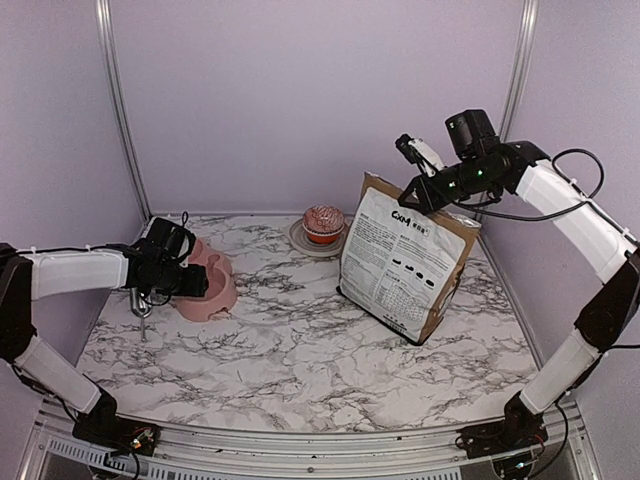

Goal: Serve the pet food
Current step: Adjust the pet food bowl at the center of the board.

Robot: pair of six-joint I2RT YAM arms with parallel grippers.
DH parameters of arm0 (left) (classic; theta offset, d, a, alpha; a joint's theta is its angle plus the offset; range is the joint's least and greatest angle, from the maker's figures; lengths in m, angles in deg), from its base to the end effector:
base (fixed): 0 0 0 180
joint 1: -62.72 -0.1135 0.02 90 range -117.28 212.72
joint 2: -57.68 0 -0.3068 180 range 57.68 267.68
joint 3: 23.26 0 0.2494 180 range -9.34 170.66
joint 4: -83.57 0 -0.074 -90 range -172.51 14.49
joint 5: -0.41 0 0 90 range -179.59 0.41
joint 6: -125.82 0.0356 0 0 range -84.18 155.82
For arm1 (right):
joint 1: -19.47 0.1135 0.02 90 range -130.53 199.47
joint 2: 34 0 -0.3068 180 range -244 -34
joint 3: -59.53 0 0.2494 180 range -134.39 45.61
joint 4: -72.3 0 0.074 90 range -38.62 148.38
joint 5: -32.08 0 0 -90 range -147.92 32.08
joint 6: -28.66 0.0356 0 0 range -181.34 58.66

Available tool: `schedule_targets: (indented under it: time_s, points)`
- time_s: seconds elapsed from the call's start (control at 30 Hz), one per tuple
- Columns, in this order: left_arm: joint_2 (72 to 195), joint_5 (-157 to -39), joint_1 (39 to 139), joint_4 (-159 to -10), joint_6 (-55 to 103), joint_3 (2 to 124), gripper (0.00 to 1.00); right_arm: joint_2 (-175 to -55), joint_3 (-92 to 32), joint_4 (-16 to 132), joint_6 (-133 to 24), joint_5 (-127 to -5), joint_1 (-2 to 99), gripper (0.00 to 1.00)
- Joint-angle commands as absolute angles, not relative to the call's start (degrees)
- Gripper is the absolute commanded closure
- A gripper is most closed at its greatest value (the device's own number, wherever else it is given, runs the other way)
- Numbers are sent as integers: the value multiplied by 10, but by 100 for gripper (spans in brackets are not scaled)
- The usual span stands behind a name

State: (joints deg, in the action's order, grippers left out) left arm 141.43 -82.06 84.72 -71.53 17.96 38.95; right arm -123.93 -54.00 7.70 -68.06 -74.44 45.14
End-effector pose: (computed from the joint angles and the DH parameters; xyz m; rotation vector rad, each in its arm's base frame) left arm 0.2742 -0.1058 0.2477 0.0234 2.3794 -0.1768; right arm 0.2928 0.1520 0.4492 -0.7862 2.1625 0.5010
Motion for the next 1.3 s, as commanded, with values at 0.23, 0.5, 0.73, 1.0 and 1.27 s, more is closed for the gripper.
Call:
schedule_targets:
  time_s: [0.23,0.5,0.73,1.0,1.27]
  points:
    - [1540,-867,891,-715,324,461,32,-1200,-629,219,-689,-770,456,100]
    - [1582,-872,909,-677,324,492,65,-1192,-616,224,-695,-759,456,100]
    - [1601,-851,931,-672,199,524,72,-1202,-614,231,-695,-757,456,100]
    - [1638,-769,945,-675,-4,572,71,-1197,-605,232,-700,-748,457,100]
    - [1683,-754,945,-702,-164,609,70,-1181,-585,244,-696,-743,456,100]
